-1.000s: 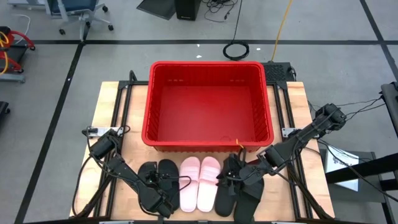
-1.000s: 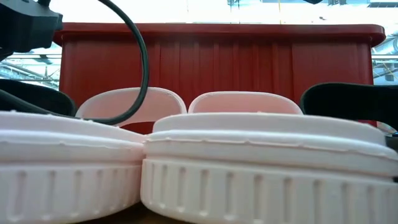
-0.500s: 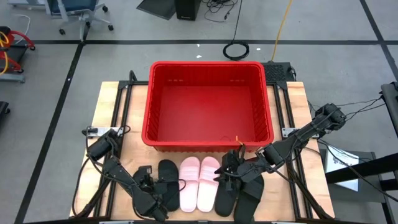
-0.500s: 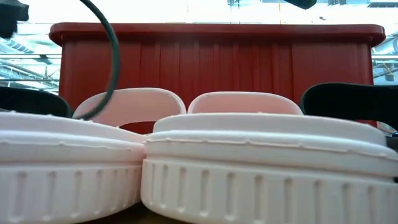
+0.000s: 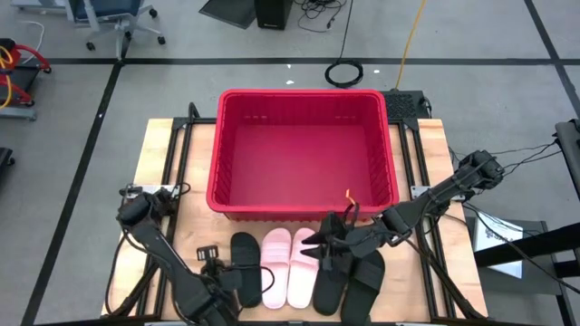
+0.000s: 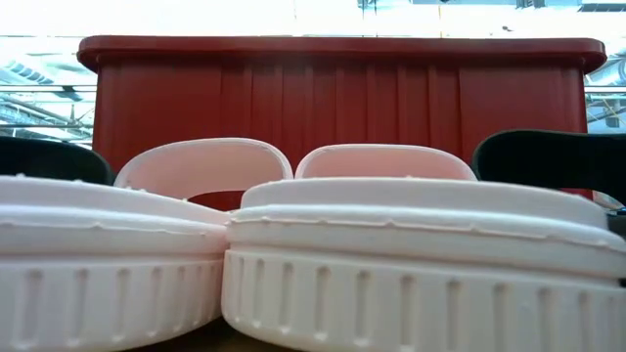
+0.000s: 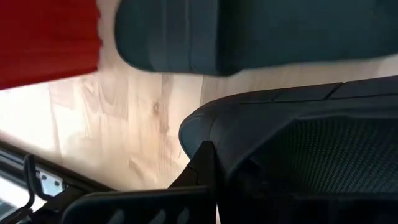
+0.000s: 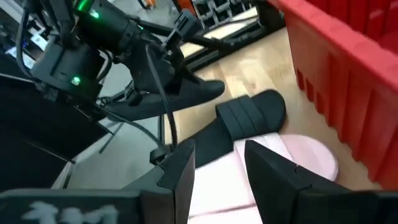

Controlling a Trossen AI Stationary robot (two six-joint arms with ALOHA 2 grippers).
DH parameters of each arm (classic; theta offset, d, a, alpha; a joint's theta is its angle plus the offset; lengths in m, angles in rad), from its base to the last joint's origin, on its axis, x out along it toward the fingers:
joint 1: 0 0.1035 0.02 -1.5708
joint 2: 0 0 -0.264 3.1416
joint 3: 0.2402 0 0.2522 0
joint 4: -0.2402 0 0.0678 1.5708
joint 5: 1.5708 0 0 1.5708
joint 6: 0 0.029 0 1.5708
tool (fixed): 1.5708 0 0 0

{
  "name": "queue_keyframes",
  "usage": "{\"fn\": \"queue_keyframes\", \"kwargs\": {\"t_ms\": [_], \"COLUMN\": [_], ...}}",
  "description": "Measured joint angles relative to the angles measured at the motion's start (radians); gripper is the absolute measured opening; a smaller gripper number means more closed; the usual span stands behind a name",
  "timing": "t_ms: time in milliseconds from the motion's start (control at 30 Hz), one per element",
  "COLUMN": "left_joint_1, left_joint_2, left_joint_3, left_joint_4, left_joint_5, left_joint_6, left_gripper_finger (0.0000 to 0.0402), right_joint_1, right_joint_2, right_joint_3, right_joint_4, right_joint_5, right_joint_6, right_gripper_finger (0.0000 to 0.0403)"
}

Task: Pick and place slides into bin
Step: Put the black slide into the red bin

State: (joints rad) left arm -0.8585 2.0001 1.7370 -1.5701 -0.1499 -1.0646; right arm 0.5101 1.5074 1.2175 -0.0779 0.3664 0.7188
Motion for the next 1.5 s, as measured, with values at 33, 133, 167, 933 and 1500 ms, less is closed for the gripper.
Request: {"fn": "queue_keyframes", "kwargs": {"t_ms": [33, 133, 167, 933, 1500], "left_joint_1": [0.001, 0.003, 0.006, 0.155, 0.661], "left_joint_2": [-0.016, -0.078, -0.100, -0.646, -0.807], "left_joint_3": [0.006, 0.017, 0.021, 0.023, 0.023], "left_joint_4": [0.000, -0.001, -0.003, 0.686, 0.605], "left_joint_5": [-0.011, -0.057, -0.071, -0.644, -0.463], "left_joint_6": [-0.011, -0.062, -0.079, 0.433, 1.016], "left_gripper_finger": [0.0002, 0.0001, 0.0001, 0.0000, 0.0000], "right_joint_1": [-0.004, -0.018, -0.020, -0.064, -0.280], "right_joint_2": [0.000, 0.000, 0.000, 0.000, -0.147], "right_joint_3": [0.000, 0.000, 0.000, 0.000, 0.000], "right_joint_4": [0.003, 0.003, 0.004, 0.378, 0.355], "right_joint_5": [0.000, 0.000, 0.000, -0.003, -0.005], "right_joint_6": [-0.001, 0.001, 0.001, -0.058, -0.117], "right_gripper_finger": [0.0130, 0.0130, 0.0130, 0.0130, 0.0130]}}
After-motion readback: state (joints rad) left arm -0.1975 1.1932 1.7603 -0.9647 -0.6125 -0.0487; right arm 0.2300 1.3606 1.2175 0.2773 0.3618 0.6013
